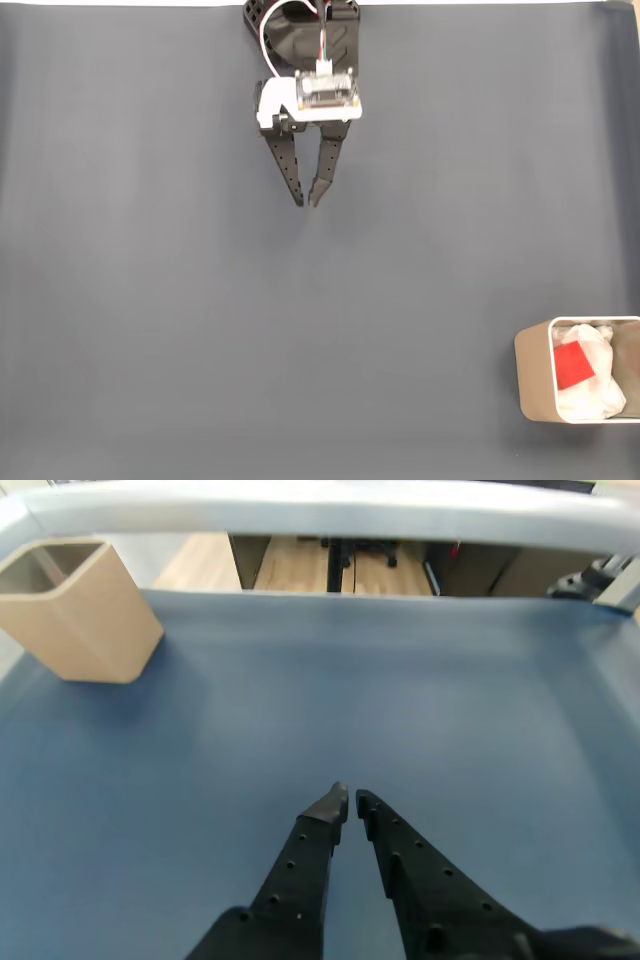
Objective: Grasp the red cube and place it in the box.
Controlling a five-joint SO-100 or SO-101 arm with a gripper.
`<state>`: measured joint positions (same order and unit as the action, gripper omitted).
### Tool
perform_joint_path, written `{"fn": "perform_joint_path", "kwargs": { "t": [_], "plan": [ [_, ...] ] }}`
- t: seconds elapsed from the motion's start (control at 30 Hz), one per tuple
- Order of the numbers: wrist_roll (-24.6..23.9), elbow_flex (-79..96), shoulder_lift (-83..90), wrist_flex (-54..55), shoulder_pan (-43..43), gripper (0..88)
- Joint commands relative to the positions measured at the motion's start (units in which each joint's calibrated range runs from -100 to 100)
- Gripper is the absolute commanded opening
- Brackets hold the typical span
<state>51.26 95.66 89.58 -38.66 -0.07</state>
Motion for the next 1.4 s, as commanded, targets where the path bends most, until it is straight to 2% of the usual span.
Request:
{"fn": "perform_joint_path", "kwargs": {
  "t": [0.0, 0.2, 0.4, 0.6, 1.37],
  "plan": [
    [-0.10, 4.16, 6.00, -8.55, 0.07, 0.0],
    [-0.59, 4.16, 10.33, -27.16, -0.78, 0.0],
    [-0.59, 4.16, 10.33, -35.68, -0.71, 0.0],
    [-2.00, 4.16, 10.33, -37.24, -0.49, 0.0],
    [-1.95, 4.16, 10.33, -37.24, -0.35, 0.3]
  ]
}}
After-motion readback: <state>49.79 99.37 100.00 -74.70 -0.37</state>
